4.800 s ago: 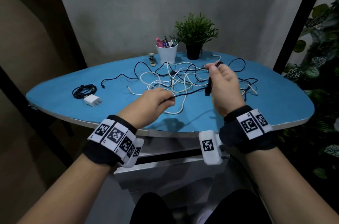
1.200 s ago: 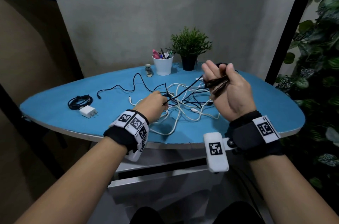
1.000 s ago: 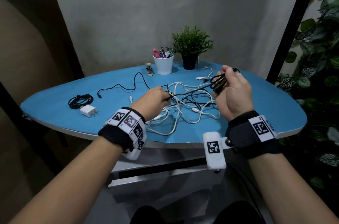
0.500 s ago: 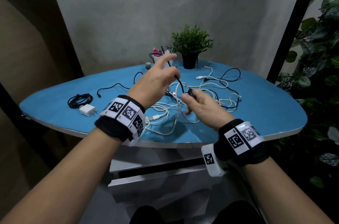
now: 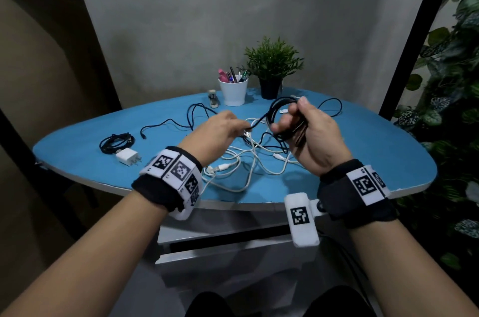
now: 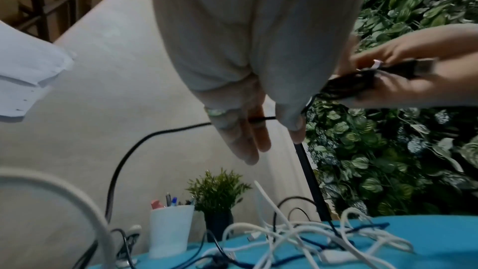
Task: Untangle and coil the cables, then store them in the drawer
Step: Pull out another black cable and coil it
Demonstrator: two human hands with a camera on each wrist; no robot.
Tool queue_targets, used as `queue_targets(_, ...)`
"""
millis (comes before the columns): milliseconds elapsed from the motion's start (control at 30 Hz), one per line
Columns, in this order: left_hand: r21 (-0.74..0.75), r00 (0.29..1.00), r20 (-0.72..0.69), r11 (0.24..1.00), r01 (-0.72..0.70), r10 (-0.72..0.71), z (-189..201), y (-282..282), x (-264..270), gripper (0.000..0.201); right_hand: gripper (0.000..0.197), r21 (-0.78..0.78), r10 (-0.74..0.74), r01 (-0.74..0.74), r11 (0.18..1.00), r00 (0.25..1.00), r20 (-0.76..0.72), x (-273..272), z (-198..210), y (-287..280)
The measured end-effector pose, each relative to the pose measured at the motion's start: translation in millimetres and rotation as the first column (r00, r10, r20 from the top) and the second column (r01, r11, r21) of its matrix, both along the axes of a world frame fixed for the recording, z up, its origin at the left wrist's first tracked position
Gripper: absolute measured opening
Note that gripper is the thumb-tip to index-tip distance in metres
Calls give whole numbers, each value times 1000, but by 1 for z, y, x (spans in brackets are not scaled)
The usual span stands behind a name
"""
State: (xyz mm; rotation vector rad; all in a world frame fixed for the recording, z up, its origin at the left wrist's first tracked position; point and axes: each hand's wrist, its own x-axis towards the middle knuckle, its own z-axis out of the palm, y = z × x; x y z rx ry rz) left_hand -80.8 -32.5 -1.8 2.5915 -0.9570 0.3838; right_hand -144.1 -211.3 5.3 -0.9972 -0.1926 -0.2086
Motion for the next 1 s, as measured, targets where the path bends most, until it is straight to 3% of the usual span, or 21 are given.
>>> queue_targets(133,88,990,-120,993,85,-74,-16,-8,-9,28,32,153,39,-44,987,998,41,1,4,0)
queue_targets(267,31,952,-298,996,84,-71,-25,-8,-18,19,21,254,-109,97,962,993,33,3,4,-1)
queue_targets(333,24,933,-357,998,61,-49,-28,-6,-18,13,19,198,-188,177,964,981,37,4,4,-4)
queue_targets(400,-3,940,-336,998,62,-60,-28,-2,-18,11,16,-7,-282,282,959,959,32,4,4,-4)
queue_targets(467,-33,965,-244,995,91,-97,-25,1,-16,10,13,-283,-412,419,863,907,86,3,2,-3)
queue_targets(567,-83,979,-109,983,164,-172,-17,2,-14,19,24,-601,-465,514,612,848,253,4,-5,-3)
queue_targets(667,-139,972,17,963,233,-232,-10,2,-14,19,21,-778,-437,478,409,851,293,6,-16,-3)
queue_targets(767,-222,950,162,928,298,-266,-2,0,-15,15,22,-860,-397,404,312,878,269,7,-20,-4)
queue_targets(867,-357,947,257,892,278,-192,10,-3,-15,16,18,-890,-318,317,329,924,212,4,-18,-4)
queue_targets(1000,-561,958,284,804,197,-36,19,-4,-13,12,22,-811,-231,239,534,964,132,-3,-15,0)
